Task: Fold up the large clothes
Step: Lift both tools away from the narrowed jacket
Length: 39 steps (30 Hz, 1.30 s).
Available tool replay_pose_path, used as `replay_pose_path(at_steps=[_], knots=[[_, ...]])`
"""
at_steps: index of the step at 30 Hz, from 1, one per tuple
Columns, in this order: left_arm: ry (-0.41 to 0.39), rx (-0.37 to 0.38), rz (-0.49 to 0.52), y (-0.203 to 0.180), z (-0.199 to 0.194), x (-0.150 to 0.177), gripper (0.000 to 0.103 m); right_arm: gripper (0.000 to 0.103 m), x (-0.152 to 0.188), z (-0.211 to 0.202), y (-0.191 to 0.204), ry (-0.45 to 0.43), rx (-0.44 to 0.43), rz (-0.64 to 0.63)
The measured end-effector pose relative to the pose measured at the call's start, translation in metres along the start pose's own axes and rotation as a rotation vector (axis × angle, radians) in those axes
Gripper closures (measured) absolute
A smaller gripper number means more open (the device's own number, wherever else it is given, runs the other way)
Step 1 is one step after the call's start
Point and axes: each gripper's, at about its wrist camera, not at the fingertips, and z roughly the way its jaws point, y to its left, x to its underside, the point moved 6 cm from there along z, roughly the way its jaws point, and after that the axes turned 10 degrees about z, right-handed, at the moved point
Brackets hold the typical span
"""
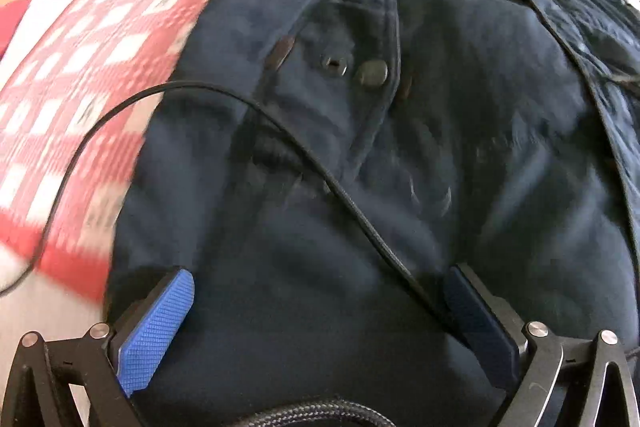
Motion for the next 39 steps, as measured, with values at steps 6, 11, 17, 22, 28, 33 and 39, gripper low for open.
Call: replay_pose_path(at_steps=[6, 11, 17, 22, 28, 33, 39], knots=[[-0.070, 0.030, 0.064, 0.001, -0.036, 0.020, 0.001, 0.016, 0.062, -0.059, -0.008, 0.046, 0.126, -0.049], [-0.199, 0.051, 0.122, 0.031, -0.121, 0.015, 0.001, 0.016, 0.094, -0.183, -0.036, -0.087, 0.287, 0.182], [-0.343, -0.072, 0.151, 0.079, -0.259, 0.031, 0.001, 0.015, 0.093, -0.328, -0.054, -0.286, 0.410, 0.085], [-0.300, -0.169, -0.027, 0.107, -0.312, 0.060, 0.001, 0.015, 0.067, -0.382, -0.088, -0.375, 0.459, 0.071], [-0.261, -0.195, -0.141, 0.107, -0.331, 0.069, 0.001, 0.015, 0.020, -0.440, -0.129, -0.518, 0.437, 0.135], [-0.240, -0.195, -0.164, 0.097, -0.314, 0.068, 0.001, 0.015, -0.012, -0.429, -0.117, -0.557, 0.375, 0.087], [-0.148, -0.188, -0.108, 0.083, -0.234, 0.082, 0.001, 0.015, -0.010, -0.331, -0.083, -0.419, 0.301, 0.065]])
